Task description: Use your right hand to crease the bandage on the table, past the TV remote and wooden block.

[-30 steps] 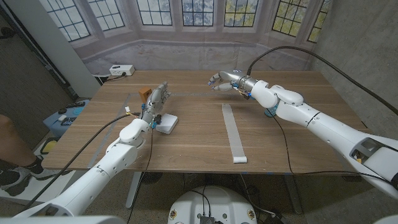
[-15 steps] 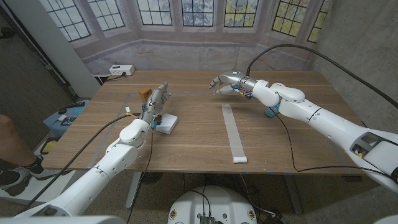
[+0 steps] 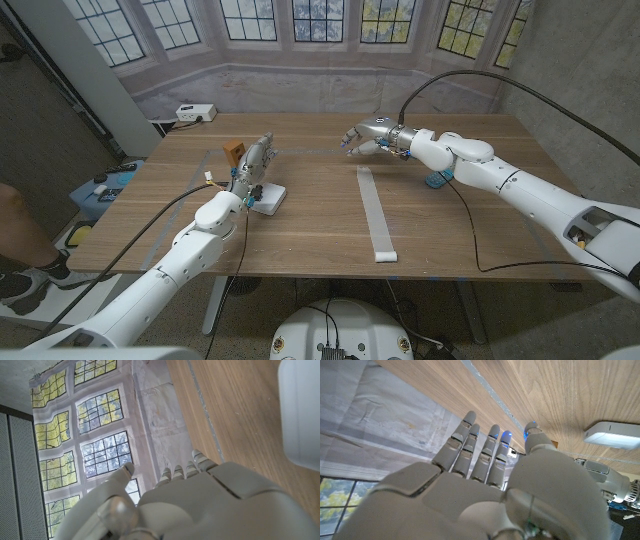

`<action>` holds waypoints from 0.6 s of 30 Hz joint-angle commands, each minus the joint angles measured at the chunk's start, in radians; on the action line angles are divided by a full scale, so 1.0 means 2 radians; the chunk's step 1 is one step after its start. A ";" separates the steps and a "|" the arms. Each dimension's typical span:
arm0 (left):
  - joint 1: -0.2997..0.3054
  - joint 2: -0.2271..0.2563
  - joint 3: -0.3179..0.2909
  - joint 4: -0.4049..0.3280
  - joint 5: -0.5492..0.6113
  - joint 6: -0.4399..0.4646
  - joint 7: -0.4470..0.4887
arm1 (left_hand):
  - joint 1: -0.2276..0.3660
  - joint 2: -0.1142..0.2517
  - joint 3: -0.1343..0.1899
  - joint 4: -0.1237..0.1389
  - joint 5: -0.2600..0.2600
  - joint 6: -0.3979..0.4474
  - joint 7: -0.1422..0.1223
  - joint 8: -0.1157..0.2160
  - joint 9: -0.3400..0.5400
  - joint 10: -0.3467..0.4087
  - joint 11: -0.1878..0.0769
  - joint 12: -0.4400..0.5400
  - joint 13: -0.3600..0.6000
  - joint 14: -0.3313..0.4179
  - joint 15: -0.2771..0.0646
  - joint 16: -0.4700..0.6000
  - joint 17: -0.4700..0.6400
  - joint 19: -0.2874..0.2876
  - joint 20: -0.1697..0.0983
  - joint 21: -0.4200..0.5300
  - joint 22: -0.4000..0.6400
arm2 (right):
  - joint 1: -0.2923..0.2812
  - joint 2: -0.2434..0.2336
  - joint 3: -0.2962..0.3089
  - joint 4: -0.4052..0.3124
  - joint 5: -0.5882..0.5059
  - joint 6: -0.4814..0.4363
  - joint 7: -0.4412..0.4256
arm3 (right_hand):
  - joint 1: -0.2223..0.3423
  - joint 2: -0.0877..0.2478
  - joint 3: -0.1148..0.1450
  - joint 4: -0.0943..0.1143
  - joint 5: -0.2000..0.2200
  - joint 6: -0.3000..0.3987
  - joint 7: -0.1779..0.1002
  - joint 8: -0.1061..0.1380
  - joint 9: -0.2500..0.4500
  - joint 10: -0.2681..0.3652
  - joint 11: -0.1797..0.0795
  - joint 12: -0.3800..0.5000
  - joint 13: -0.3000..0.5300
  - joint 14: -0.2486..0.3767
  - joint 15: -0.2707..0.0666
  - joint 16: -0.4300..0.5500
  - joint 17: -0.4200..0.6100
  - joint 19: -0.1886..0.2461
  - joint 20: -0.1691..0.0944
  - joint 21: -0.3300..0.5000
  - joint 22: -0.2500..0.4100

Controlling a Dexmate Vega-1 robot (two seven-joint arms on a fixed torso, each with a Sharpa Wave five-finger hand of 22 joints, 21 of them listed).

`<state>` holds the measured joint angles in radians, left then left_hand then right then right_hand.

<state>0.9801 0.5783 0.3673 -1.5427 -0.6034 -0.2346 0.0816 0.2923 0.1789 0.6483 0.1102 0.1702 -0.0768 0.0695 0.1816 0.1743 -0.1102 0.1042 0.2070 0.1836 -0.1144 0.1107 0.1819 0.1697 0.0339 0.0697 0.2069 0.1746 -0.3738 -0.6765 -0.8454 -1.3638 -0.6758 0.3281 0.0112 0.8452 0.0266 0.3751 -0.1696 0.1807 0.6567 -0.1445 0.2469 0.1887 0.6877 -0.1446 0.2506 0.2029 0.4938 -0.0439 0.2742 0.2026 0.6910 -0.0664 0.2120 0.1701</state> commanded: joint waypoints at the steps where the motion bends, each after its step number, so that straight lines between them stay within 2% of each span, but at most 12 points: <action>1: -0.001 -0.001 0.002 -0.001 0.001 0.003 0.002 | 0.001 -0.001 0.001 -0.003 0.002 0.003 0.002 0.001 0.001 0.003 -0.002 0.000 0.002 0.001 0.000 -0.001 0.001 0.005 0.001 -0.001 0.001 | 0.010 0.002 -0.012 0.027 -0.025 0.015 -0.021 | 0.009 0.002 -0.004 0.001 -0.002 0.008 0.001 0.001 0.001 0.007 -0.001 -0.001 0.002 0.007 -0.084 0.004 0.002 0.003 -0.034 0.002 0.003; 8: 0.000 -0.001 0.002 -0.003 0.003 0.004 0.005 | 0.001 -0.001 0.001 -0.004 0.002 0.003 0.001 0.001 0.001 0.003 -0.003 0.000 0.002 0.002 0.000 -0.001 0.001 0.005 0.001 -0.001 0.001 | 0.017 0.004 -0.019 0.040 -0.030 0.025 -0.024 | 0.012 0.002 -0.006 0.001 -0.002 0.010 0.000 0.000 0.001 0.009 -0.002 -0.001 0.002 0.009 -0.085 0.005 0.002 0.005 -0.034 0.002 0.003; 18: 0.002 -0.002 0.004 -0.009 0.005 0.008 0.011 | 0.001 -0.001 0.001 -0.005 0.002 0.003 0.001 0.001 0.001 0.003 -0.003 0.000 0.002 0.002 0.000 -0.001 0.001 0.006 0.001 -0.001 0.001 | 0.033 0.011 -0.035 0.079 -0.044 0.051 -0.046 | 0.020 0.005 -0.008 0.001 -0.002 0.019 0.000 -0.001 0.001 0.019 -0.003 0.001 0.003 0.017 -0.087 0.008 0.004 0.009 -0.037 0.002 0.003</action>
<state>0.9789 0.5760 0.3715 -1.5489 -0.5977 -0.2273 0.0912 0.2923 0.1789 0.6470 0.1031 0.1702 -0.0768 0.0695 0.1816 0.1743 -0.1035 0.1001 0.2070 0.1836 -0.1144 0.1107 0.1819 0.1682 0.0339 0.0698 0.2070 0.1745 -0.3380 -0.6661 -0.8852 -1.2775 -0.7338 0.3830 -0.0378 0.8688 0.0347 0.3612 -0.1667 0.1807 0.6828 -0.1460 0.2469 0.1885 0.7146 -0.1506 0.2506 0.2073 0.5157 -0.0486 0.2820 0.2073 0.6983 -0.0664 0.2120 0.1736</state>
